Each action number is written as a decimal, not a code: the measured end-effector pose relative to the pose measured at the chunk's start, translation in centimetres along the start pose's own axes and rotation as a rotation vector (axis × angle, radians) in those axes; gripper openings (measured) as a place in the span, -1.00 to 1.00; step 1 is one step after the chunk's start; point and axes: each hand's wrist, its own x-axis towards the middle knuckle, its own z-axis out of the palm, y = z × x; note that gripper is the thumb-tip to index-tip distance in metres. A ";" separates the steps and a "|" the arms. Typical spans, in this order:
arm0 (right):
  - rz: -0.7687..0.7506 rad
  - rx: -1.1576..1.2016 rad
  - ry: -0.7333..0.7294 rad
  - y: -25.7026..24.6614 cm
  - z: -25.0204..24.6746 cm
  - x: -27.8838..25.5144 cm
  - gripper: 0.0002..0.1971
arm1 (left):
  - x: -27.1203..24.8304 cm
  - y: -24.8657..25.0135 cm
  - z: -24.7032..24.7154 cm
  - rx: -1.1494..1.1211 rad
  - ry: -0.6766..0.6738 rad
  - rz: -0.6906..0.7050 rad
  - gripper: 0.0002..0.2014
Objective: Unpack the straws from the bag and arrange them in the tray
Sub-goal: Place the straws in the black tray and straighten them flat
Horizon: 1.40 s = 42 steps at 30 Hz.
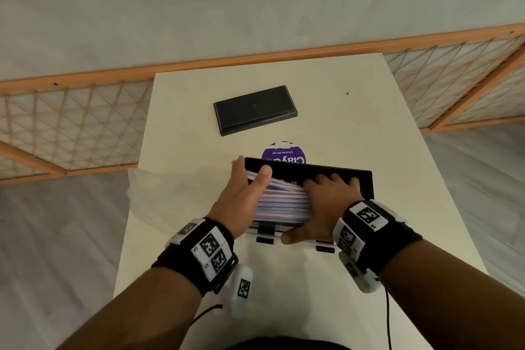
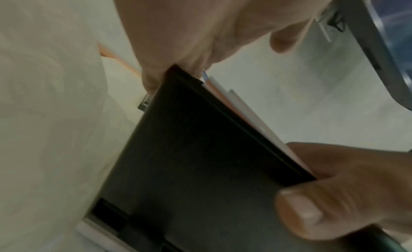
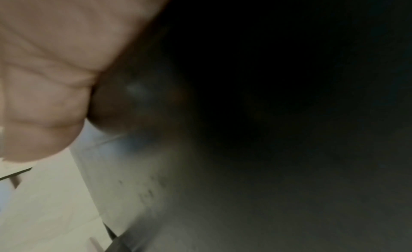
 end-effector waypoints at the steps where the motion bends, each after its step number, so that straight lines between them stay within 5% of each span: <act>1: 0.007 -0.013 0.004 0.0 0.0 -0.1 0.14 | 0.2 -0.2 0.0 0.081 -0.024 0.012 0.08; 4: 0.021 0.009 0.024 0.1 0.2 -0.4 0.16 | 0.2 -0.6 -0.2 0.135 -0.024 0.071 -0.01; 8: -0.008 0.100 0.046 0.4 0.6 -0.5 0.17 | 0.7 -2.3 -0.6 -0.150 -0.027 0.120 0.17; 13: -0.093 0.086 0.067 -0.6 0.8 -0.5 0.05 | 0.9 -2.9 -0.3 -0.173 -0.093 0.176 0.17; 16: -0.039 0.029 0.134 -0.8 0.6 -0.5 0.08 | 0.8 -2.4 -0.3 0.066 -0.076 0.214 0.03; 19: -0.011 0.038 0.139 0.0 0.6 -0.7 0.14 | 0.3 -1.6 -0.7 0.271 0.055 0.405 -0.13; 21: 0.020 0.038 0.128 0.6 0.8 -1.1 0.20 | 0.4 -1.2 -1.0 0.369 0.023 0.504 -0.19; 24: 0.041 0.048 0.067 1.3 1.5 -1.4 0.24 | 0.8 -1.1 -0.4 0.712 -0.152 0.464 -0.08; 27: -0.026 0.100 0.062 1.5 1.6 -1.4 0.18 | 0.9 -1.6 0.7 1.027 -0.177 0.399 0.05; 31: -0.139 0.111 0.295 1.8 1.6 -2.6 0.04 | -0.4 -0.9 0.7 0.902 -0.144 0.338 -0.18; 33: -0.267 0.185 0.556 1.7 2.1 -3.9 -0.26 | -0.9 -0.2 0.5 0.733 0.069 0.544 -0.48; 35: -0.380 0.260 0.725 1.1 2.7 -5.4 -0.66 | -0.5 0.8 0.7 0.557 0.199 0.645 -0.56; 37: -0.431 0.209 0.660 -0.1 3.4 -6.5 -0.80 | 0.8 1.5 1.0 0.515 0.154 0.561 -0.53; 39: -0.395 0.076 0.384 -1.5 4.7 -6.5 -0.78 | 1.9 1.4 1.4 0.576 0.050 0.448 -0.57; 42: -0.225 -0.111 0.032 -2.4 7.0 -4.8 -0.68 | 2.6 0.2 1.8 0.635 0.014 0.471 -0.58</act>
